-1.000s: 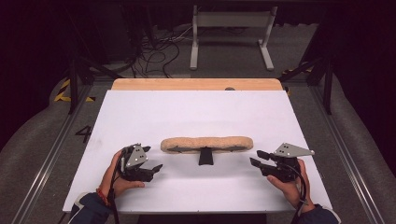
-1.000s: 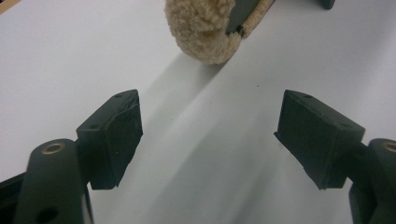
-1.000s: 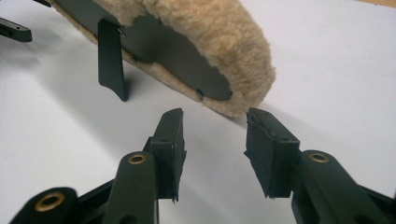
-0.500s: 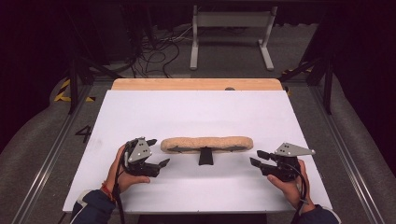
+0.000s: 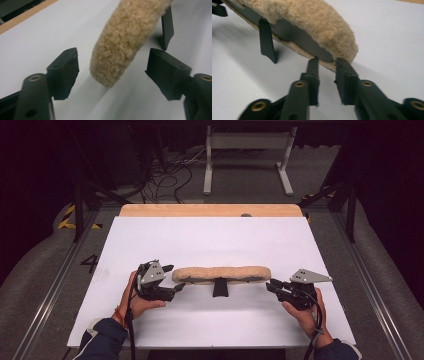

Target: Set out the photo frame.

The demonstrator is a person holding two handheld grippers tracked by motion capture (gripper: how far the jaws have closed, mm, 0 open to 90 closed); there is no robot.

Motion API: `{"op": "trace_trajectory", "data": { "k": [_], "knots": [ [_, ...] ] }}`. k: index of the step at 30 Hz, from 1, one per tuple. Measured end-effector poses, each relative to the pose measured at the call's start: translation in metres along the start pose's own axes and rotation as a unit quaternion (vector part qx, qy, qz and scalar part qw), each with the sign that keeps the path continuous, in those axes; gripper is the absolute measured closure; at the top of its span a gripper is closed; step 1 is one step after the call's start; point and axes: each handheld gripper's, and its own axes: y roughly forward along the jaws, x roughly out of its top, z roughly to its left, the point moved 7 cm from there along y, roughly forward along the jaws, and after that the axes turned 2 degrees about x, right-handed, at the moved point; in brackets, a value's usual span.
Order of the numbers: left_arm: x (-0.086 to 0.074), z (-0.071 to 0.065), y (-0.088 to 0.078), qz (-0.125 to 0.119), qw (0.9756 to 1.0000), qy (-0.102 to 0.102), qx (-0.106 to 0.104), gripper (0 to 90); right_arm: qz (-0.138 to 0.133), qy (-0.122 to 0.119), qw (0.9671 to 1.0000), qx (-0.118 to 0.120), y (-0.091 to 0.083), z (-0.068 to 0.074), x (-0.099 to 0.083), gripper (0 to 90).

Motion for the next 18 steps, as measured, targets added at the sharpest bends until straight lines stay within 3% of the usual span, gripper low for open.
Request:
{"op": "trace_trajectory", "data": {
  "k": [3, 7, 18],
  "knots": [
    [0.0, -0.002, 0.002, 0.0, 0.9999, 0.004, -0.014, 43.4, -0.002, -0.007, 1.0, -0.005, 0.003, 0.002, 0.004, 87.4],
    [0.001, -0.002, 0.0, -0.002, 0.9999, 0.011, -0.01, 51.3, 0.002, -0.014, 0.9999, -0.008, 0.012, 0.004, 0.007, 89.9],
    [-0.002, -0.014, -0.007, 0.001, 0.9991, 0.041, -0.012, 57.9, 0.0, -0.004, 0.9999, -0.014, 0.015, -0.002, 0.01, 88.4]
  ]
}}
